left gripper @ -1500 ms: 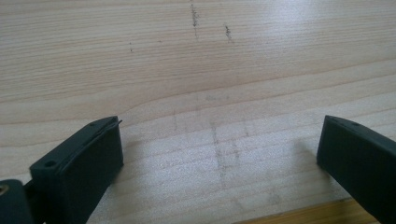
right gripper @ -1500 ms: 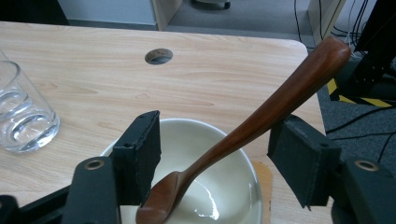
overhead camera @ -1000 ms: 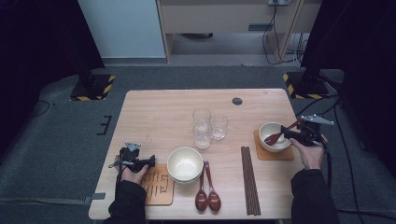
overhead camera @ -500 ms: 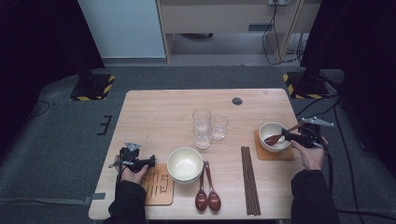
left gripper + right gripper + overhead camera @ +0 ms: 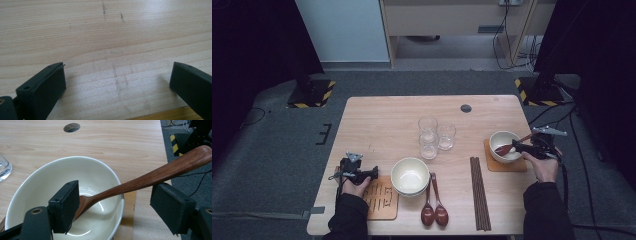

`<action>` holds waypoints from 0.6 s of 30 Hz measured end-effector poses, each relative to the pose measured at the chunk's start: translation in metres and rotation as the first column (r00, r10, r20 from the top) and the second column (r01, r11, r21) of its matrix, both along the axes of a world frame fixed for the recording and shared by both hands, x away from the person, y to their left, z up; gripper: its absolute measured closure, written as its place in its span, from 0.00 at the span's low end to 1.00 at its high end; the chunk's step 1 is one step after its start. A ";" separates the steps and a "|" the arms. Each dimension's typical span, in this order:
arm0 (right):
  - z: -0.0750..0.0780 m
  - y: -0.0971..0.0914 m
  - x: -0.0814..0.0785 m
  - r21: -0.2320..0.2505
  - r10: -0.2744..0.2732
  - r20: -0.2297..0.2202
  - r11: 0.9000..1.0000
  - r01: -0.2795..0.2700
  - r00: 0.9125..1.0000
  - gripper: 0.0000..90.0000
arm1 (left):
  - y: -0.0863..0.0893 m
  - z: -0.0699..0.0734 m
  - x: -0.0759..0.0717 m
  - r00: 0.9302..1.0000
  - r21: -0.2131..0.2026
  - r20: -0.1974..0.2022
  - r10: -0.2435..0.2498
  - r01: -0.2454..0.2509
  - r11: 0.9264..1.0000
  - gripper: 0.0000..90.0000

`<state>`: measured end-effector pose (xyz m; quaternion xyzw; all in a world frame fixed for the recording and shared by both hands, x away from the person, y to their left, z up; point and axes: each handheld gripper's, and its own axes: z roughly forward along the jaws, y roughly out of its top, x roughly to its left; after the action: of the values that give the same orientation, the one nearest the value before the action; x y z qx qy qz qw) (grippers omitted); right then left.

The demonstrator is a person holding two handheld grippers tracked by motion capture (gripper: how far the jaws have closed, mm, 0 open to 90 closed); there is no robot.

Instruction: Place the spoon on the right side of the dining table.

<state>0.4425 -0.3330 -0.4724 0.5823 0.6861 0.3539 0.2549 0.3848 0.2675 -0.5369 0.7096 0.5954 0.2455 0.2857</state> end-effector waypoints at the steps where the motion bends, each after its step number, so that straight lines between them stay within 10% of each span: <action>1: 0.000 0.000 0.000 0.006 -0.005 -0.003 1.000 0.005 1.000 0.26 | 0.000 0.000 0.000 1.000 0.000 0.000 0.000 0.000 1.000 0.00; 18: -0.003 -0.007 -0.009 0.067 -0.014 0.007 0.998 0.013 1.000 0.24 | 0.000 0.000 0.000 1.000 0.000 0.000 0.000 0.000 1.000 0.00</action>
<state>0.4339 -0.3398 -0.4752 0.5937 0.6690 0.3771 0.2405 0.3848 0.2676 -0.5369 0.7096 0.5955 0.2454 0.2857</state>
